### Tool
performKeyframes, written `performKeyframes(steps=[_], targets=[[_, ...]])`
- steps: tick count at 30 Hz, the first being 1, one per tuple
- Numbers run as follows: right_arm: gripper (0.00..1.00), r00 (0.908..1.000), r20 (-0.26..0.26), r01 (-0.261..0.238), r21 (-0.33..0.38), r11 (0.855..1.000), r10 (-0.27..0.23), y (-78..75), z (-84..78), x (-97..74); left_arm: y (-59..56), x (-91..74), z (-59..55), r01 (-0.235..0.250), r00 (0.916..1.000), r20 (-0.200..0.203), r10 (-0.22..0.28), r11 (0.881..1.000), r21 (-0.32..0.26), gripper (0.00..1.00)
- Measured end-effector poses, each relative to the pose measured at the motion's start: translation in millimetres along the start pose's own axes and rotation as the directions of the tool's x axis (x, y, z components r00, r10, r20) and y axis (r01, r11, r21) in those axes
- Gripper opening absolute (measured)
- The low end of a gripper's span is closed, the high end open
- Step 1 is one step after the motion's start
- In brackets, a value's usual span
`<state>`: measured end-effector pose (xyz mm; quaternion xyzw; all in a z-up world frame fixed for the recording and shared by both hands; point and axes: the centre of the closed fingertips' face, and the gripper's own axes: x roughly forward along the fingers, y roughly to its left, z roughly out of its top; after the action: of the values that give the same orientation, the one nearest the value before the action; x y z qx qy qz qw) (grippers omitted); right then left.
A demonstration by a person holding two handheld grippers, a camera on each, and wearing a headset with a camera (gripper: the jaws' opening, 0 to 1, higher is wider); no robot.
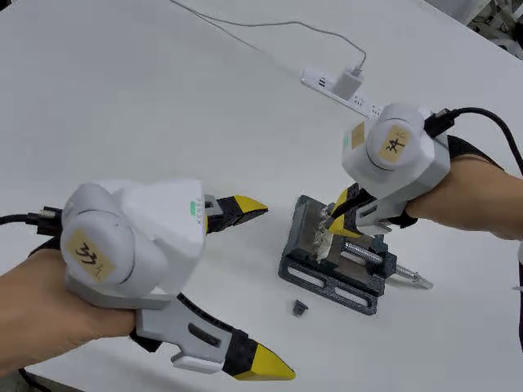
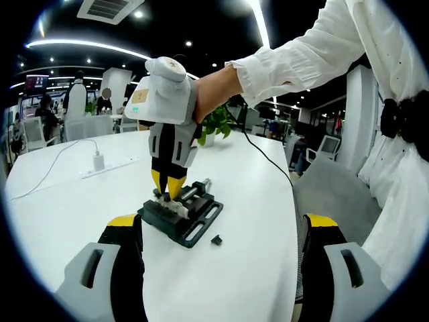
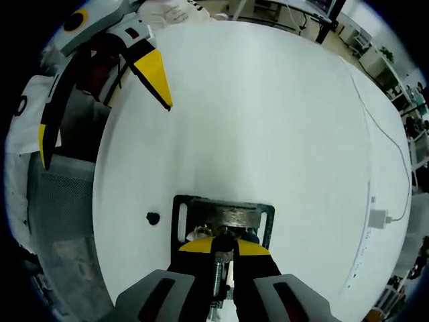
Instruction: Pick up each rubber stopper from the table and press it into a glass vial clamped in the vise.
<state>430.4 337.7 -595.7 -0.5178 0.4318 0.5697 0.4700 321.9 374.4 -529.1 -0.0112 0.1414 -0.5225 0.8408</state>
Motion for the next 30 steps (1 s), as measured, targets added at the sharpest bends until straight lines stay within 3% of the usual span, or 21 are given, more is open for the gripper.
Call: performKeyframes(steps=[16, 22, 26, 30], targets=[[0.07, 0.9983, 0.057, -0.01, 0.017, 1.0, 0.009, -3.7, -3.8, -0.8, -1.0, -0.2, 3.7, -0.004, 1.0, 0.0, 0.004, 1.0, 0.004, 0.99], [0.13, 0.9967, 0.081, -0.011, 0.04, 0.999, 0.008, -1.9, -6.1, -4.1, -0.8, -0.4, 2.5, -0.004, 1.0, -0.005, 0.004, 1.0, 0.007, 0.99], [0.11, 0.9931, 0.117, 0.005, 0.065, 0.998, -0.012, -5.9, -5.7, -15.1, -0.4, -0.6, 0.8, -0.004, 1.0, -0.009, 0.004, 1.0, 0.006, 0.99], [0.04, 0.9866, 0.162, 0.003, 0.105, 0.994, -0.02, -8.3, -3.3, -23.8, -0.6, -0.5, 0.2, -0.003, 0.9999, -0.01, 0.003, 1.0, 0.004, 0.99]])
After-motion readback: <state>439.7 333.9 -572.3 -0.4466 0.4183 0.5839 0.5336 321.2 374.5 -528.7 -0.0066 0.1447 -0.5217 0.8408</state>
